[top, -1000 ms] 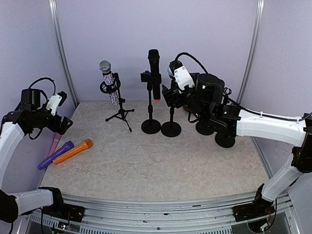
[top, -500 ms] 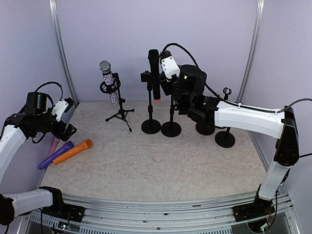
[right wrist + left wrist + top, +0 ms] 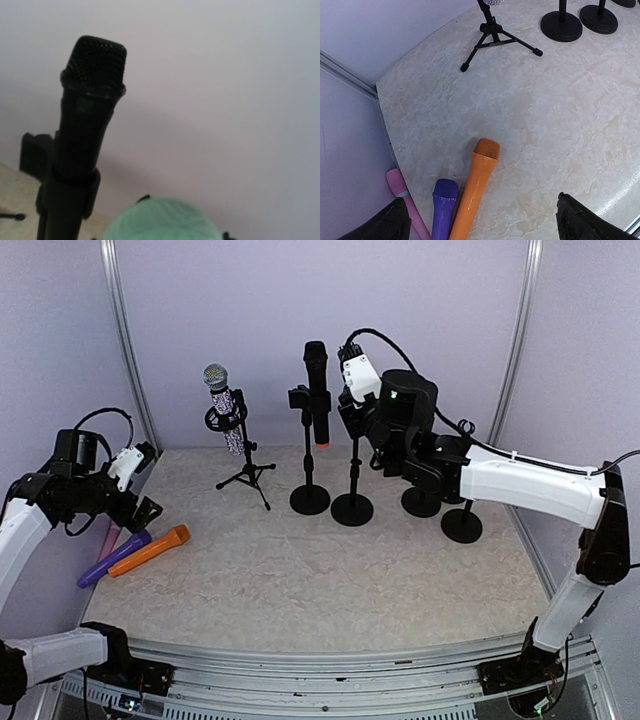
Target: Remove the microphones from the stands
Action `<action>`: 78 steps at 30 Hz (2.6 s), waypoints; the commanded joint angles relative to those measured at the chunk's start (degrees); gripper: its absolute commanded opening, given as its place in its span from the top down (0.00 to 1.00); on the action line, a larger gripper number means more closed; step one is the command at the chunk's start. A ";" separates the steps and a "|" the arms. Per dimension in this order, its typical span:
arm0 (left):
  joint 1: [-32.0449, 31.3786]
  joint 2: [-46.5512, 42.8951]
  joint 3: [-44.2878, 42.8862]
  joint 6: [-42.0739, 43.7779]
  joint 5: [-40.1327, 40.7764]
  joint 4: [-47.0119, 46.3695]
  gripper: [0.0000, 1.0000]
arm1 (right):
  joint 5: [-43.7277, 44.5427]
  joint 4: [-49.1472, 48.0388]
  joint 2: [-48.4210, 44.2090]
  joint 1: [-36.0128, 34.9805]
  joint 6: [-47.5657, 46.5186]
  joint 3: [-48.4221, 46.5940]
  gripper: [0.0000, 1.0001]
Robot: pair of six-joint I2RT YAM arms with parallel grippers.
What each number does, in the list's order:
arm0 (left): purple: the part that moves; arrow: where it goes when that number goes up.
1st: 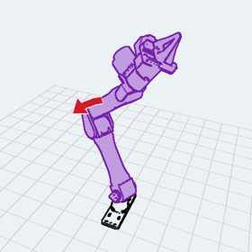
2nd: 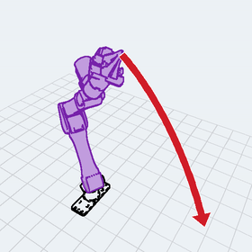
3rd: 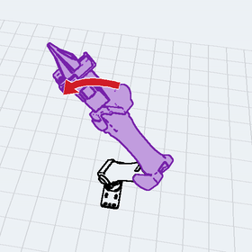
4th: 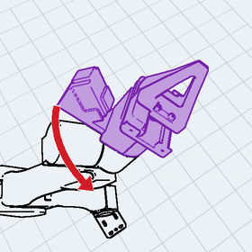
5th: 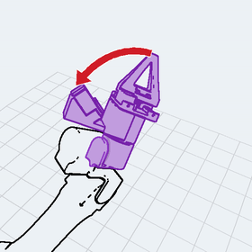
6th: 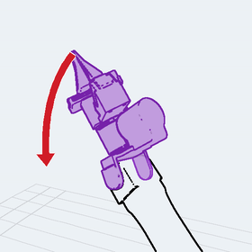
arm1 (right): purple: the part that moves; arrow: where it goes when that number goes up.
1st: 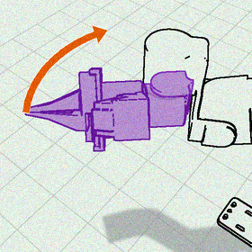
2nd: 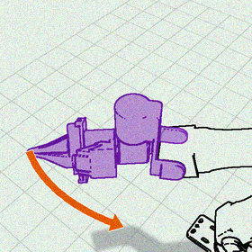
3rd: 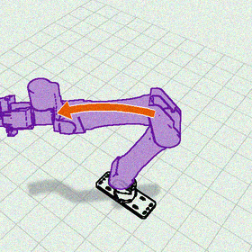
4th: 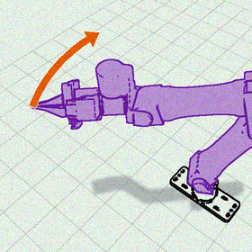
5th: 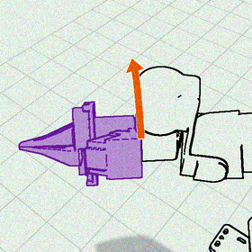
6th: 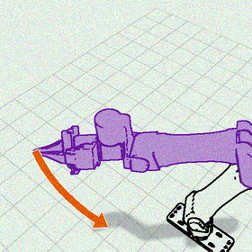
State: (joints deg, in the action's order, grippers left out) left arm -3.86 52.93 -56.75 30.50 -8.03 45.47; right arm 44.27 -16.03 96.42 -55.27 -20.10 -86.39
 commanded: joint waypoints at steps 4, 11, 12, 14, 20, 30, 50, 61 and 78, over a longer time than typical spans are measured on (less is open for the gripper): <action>-0.42 -2.64 -2.13 -0.09 -2.72 1.66 0.01 | -11.04 2.48 -13.35 -0.08 9.27 5.42 1.00; -0.53 -2.52 -2.88 -2.27 -7.28 2.30 0.01 | -20.04 1.24 -20.03 -2.80 11.12 11.72 1.00; -0.54 -2.17 -2.92 -2.73 -7.91 2.19 0.01 | -20.03 0.40 -20.46 -3.63 10.80 12.61 1.00; -0.58 -1.44 -2.95 -3.84 -9.15 2.14 0.01 | -19.69 -0.64 -20.93 -5.37 10.30 13.79 1.00; -0.70 -0.35 -2.97 -5.44 -14.16 1.58 0.01 | -19.34 -5.96 -19.84 -10.45 7.97 15.22 1.00; -1.84 0.57 -2.15 -10.33 -22.30 -4.14 0.08 | -23.45 -17.26 -7.34 -13.90 2.78 4.85 1.00; -2.53 -1.51 -2.76 -8.79 -20.23 -3.75 0.12 | -29.18 -48.75 10.61 -15.07 -4.60 -1.53 1.00; -5.90 3.89 -3.96 -15.70 -28.28 -9.31 0.26 | -25.05 -49.48 4.63 -19.01 -0.96 16.84 0.84; -13.83 5.91 -2.33 -18.97 -27.55 -15.49 0.16 | -20.61 -29.09 0.85 -21.20 9.33 12.25 0.25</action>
State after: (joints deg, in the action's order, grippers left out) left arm -15.88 58.67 -59.09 11.94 -36.56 33.65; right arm 22.41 -50.72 99.50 -76.03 -15.51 -71.29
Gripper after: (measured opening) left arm 0.850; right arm 0.741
